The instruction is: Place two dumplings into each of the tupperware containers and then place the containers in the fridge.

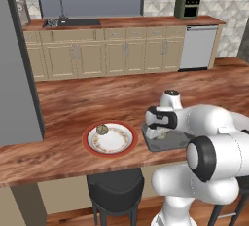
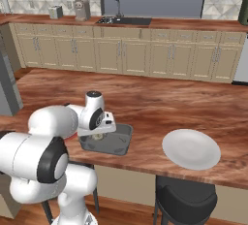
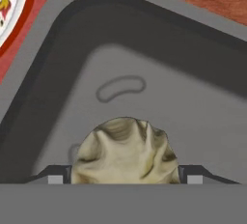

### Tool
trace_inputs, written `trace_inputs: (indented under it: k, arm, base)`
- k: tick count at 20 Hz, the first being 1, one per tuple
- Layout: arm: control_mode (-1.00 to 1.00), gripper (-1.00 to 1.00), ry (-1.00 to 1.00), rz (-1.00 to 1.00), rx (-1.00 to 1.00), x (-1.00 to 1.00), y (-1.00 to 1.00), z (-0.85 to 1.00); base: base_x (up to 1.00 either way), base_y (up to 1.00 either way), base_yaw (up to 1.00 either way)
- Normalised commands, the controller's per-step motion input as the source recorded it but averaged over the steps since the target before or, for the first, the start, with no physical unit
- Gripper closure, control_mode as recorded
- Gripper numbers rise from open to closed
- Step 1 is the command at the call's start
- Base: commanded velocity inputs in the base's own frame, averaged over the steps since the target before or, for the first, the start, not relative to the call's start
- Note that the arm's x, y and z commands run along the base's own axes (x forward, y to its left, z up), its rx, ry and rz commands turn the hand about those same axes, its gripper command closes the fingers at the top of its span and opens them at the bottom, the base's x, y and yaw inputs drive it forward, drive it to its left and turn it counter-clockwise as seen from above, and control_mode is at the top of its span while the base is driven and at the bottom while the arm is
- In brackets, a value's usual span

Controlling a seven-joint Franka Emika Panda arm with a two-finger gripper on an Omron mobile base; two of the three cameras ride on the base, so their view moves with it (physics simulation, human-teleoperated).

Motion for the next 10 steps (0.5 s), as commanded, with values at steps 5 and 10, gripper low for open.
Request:
trace_inputs:
  k: [5, 10]
  arm:
    - [-1.0, -1.0, 0.0, 0.0, 0.0, 0.01, 0.0, -0.07]
    - [-1.0, -1.0, 0.0, 0.0, 0.0, 0.0, 0.0, 0.0]
  base:
    - [0.0, 0.0, 0.0]
    - [0.0, 0.0, 0.0]
